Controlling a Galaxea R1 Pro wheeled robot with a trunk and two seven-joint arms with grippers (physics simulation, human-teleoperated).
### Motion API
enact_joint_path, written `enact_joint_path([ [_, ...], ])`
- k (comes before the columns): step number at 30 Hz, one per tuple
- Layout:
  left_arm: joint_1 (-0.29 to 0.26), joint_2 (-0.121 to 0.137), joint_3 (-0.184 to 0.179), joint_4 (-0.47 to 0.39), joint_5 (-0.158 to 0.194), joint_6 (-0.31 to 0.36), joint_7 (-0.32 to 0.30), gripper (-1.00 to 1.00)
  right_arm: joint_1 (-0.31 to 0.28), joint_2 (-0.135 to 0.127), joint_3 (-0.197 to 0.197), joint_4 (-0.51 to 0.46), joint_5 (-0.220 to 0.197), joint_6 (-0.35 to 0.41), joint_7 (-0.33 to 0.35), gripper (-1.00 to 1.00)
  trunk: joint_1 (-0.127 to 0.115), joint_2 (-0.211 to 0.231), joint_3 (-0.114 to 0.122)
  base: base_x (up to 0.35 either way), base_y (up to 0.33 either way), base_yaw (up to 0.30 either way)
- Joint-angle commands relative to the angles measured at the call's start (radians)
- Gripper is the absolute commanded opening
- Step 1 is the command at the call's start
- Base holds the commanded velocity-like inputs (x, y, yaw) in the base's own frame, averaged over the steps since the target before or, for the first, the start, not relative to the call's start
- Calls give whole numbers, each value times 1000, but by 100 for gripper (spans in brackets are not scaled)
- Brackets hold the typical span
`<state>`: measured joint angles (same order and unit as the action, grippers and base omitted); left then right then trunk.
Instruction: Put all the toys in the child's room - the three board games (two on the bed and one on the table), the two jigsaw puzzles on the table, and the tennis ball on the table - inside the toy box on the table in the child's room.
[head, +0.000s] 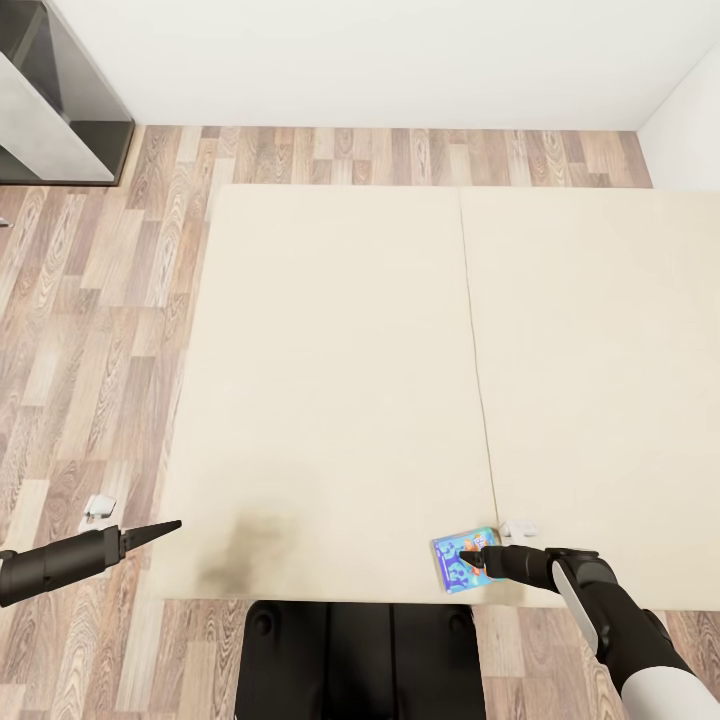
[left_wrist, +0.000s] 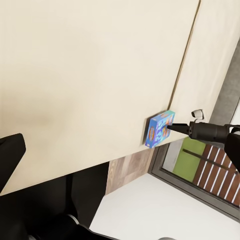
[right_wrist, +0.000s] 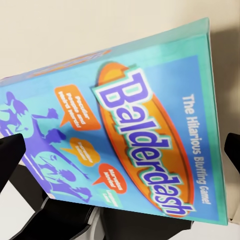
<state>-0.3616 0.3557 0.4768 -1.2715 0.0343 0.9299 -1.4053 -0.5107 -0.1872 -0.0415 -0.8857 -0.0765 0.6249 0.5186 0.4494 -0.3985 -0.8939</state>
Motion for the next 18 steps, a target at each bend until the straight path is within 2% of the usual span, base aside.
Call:
enact_joint_path([
  [1,0,0,0,0,1,10,-3,100,0,0,-1,-1,-8,9,0,100,1,-2,-1,0,0,0],
  [11,0,0,0,0,1,10,-3,100,0,0,-1,-1,-8,9,0,100,1,-2,-1,0,11,0],
  [18,0,0,0,0,1,10,-3,100,0,0,-1,-1,-8,9,0,100,1,-2,-1,0,153,0],
])
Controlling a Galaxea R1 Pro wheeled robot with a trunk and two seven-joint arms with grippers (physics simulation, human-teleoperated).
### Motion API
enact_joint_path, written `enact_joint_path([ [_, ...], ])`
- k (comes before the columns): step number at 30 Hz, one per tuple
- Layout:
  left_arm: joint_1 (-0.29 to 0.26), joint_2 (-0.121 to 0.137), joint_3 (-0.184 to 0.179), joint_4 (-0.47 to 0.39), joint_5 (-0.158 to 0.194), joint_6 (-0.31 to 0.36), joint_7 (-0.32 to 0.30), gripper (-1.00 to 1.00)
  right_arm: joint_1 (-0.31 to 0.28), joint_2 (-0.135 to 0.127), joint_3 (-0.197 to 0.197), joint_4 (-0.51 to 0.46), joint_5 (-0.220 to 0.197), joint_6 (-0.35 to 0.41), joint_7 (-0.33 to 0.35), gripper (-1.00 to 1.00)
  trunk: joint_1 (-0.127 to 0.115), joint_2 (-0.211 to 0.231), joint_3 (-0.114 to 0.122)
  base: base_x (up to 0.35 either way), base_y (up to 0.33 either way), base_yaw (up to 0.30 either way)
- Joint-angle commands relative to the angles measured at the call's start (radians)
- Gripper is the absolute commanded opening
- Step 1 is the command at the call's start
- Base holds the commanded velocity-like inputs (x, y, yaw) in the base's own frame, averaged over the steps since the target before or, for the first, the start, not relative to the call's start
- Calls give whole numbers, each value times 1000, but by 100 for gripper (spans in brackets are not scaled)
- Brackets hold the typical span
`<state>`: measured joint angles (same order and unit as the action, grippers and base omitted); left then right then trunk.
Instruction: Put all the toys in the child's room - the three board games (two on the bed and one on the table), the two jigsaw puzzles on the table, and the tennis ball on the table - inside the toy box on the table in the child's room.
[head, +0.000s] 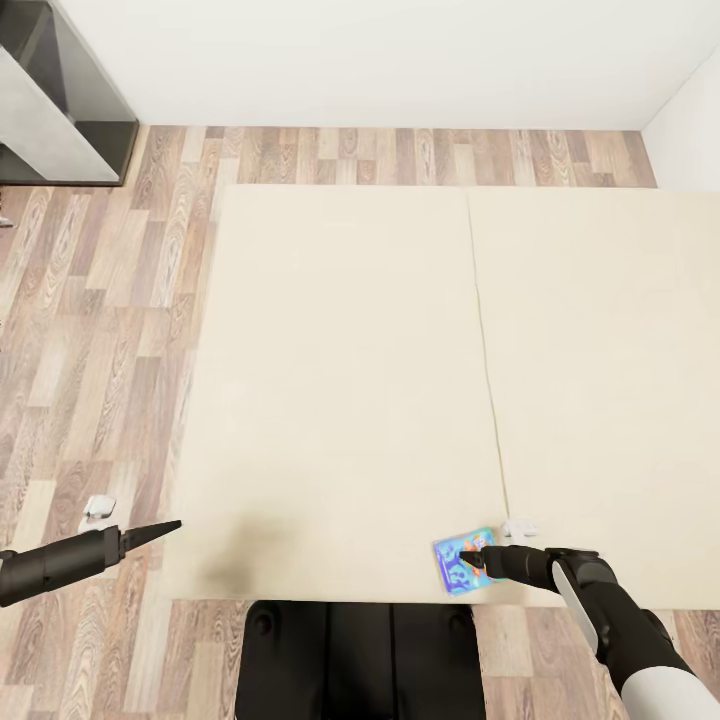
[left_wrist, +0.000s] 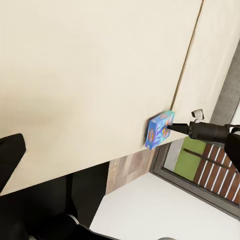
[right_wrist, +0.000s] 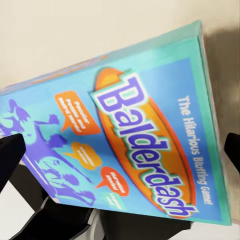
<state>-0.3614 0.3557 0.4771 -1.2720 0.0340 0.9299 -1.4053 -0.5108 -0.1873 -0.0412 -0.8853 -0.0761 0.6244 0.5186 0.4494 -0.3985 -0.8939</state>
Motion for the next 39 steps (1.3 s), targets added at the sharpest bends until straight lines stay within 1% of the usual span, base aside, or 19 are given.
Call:
enact_joint_path([
  [1,0,0,0,0,1,10,-3,100,0,0,-2,-1,-8,9,0,100,1,-2,-1,0,238,0],
  [7,0,0,0,0,1,10,-3,100,0,0,-2,-1,-7,9,0,100,1,-2,-1,0,114,0],
  [25,0,-1,0,0,1,10,-3,100,0,2,-2,-1,-7,9,0,100,1,-2,-1,0,11,0],
  [33,0,-1,0,0,1,10,-3,100,0,2,-2,-1,-7,9,0,100,1,-2,-1,0,132,0],
  [39,-1,0,0,0,1,10,-3,100,0,5,-2,-1,-7,9,0,100,1,-2,-1,0,42,0],
])
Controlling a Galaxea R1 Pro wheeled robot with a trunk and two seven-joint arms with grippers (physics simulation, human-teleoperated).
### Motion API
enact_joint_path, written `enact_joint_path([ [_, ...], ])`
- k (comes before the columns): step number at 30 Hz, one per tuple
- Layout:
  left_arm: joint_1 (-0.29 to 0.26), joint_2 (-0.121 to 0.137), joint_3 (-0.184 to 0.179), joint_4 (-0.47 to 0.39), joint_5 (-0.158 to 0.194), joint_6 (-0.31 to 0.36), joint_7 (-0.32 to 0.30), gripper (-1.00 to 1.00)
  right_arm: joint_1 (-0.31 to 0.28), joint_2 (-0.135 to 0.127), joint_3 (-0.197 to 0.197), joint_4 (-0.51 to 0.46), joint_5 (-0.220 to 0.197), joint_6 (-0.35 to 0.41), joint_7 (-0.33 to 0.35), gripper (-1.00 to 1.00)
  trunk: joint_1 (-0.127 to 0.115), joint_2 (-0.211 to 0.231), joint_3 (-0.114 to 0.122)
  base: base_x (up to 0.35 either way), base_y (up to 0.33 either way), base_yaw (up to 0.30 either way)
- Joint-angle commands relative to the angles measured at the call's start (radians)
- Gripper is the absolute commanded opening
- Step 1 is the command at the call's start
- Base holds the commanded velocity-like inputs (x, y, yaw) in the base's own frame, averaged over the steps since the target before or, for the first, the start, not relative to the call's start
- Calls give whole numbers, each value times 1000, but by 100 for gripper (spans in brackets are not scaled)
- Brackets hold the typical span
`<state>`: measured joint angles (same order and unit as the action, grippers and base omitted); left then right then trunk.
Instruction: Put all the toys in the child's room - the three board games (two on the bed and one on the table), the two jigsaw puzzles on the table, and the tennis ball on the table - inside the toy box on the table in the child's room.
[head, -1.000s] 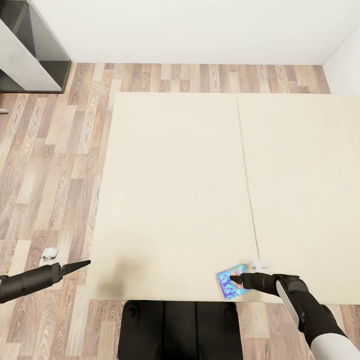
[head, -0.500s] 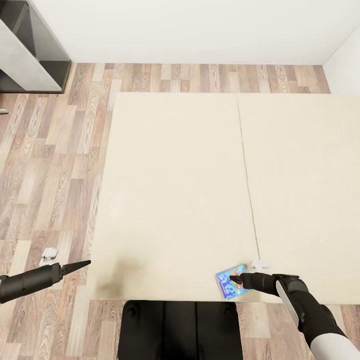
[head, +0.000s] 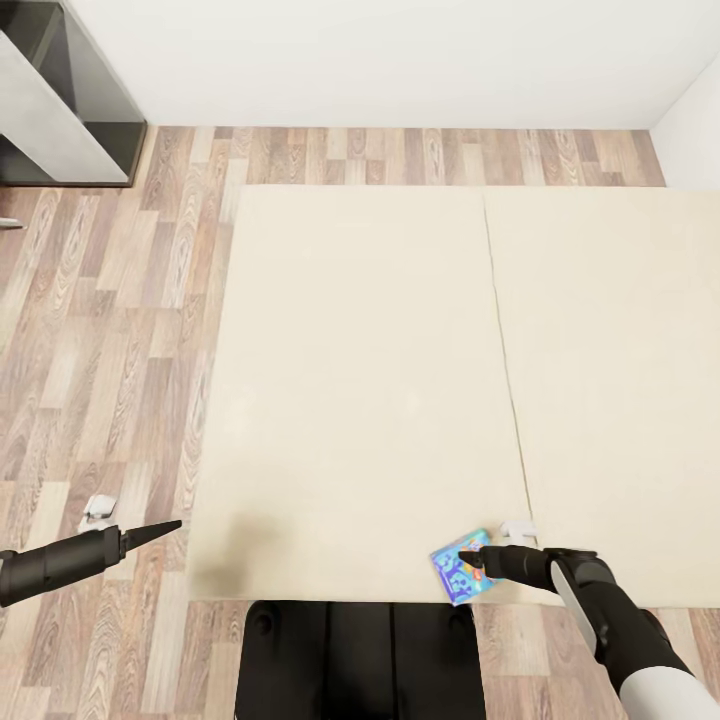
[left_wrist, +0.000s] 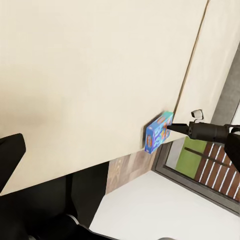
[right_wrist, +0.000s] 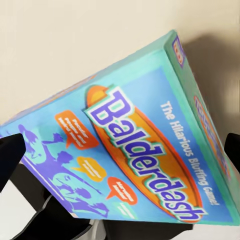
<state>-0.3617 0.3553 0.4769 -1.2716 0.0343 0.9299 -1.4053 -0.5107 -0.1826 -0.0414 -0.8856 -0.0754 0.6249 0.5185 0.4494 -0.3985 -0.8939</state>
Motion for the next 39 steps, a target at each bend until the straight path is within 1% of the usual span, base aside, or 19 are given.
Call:
enact_joint_path([
  [1,0,0,0,0,1,10,-3,100,0,2,-2,-1,-8,9,0,100,1,-2,-1,0,12,0],
  [11,0,1,0,0,1,10,-3,100,0,9,-2,-1,-7,9,0,100,1,-2,-1,0,4,0],
  [14,0,1,0,0,1,10,-3,100,0,9,-2,-1,-7,10,0,100,1,-2,-1,0,32,0],
  [23,0,1,0,0,1,10,-3,100,0,9,-2,-1,-7,9,0,100,1,-2,-1,0,148,0],
  [39,0,1,0,0,1,10,-3,100,0,9,-2,-1,-7,9,0,100,1,-2,-1,0,14,0],
])
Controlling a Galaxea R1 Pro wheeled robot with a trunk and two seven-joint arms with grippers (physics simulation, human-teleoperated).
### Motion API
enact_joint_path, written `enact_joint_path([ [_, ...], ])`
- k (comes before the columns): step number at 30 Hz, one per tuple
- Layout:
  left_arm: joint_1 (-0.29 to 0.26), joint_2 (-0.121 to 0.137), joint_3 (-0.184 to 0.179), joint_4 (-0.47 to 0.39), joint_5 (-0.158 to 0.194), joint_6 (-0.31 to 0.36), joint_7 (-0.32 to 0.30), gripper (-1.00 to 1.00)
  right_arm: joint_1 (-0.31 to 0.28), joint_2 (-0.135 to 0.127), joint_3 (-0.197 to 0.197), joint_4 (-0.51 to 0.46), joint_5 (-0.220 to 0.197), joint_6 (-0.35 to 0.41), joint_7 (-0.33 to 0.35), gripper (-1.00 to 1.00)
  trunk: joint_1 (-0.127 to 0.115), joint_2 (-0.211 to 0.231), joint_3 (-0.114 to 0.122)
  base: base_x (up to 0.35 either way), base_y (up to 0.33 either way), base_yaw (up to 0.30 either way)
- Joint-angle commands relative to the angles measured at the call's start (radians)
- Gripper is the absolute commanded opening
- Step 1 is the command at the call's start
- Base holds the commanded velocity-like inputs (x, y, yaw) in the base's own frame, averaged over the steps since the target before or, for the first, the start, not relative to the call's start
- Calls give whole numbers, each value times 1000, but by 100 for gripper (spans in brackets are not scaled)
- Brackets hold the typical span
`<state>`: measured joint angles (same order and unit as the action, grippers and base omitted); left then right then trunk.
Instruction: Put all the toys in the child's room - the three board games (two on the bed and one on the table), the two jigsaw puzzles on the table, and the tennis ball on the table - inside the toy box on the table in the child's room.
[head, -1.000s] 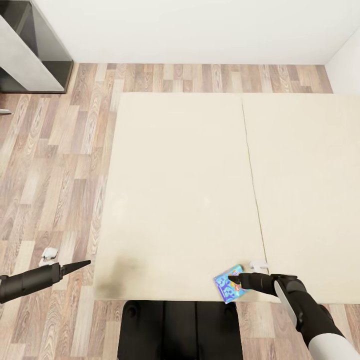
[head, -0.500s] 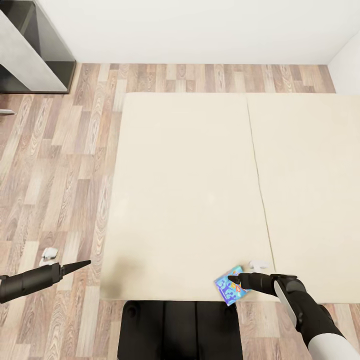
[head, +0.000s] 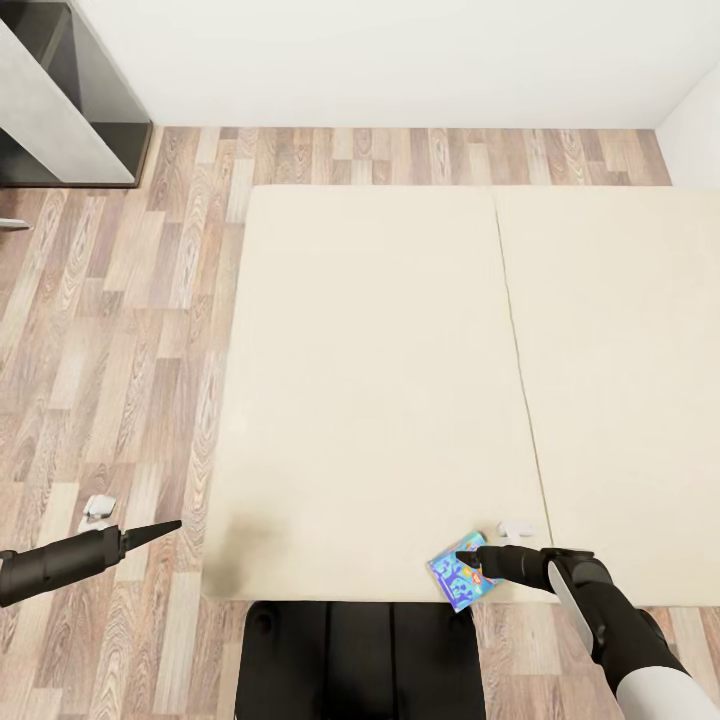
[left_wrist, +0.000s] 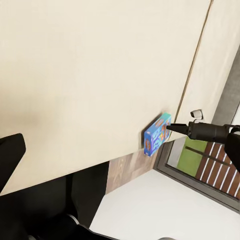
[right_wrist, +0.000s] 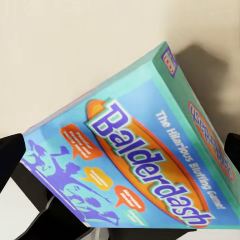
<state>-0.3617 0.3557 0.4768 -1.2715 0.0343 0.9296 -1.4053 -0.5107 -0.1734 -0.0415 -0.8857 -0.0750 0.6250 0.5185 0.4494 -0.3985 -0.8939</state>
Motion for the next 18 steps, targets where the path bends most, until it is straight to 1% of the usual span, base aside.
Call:
enact_joint_path([
  [1,0,0,0,0,1,11,-3,100,0,0,-1,-1,-8,9,0,100,1,-2,-1,0,0,0],
  [18,0,0,0,0,1,10,-3,100,0,0,0,7,-5,8,-13,100,1,-2,-1,0,0,0],
])
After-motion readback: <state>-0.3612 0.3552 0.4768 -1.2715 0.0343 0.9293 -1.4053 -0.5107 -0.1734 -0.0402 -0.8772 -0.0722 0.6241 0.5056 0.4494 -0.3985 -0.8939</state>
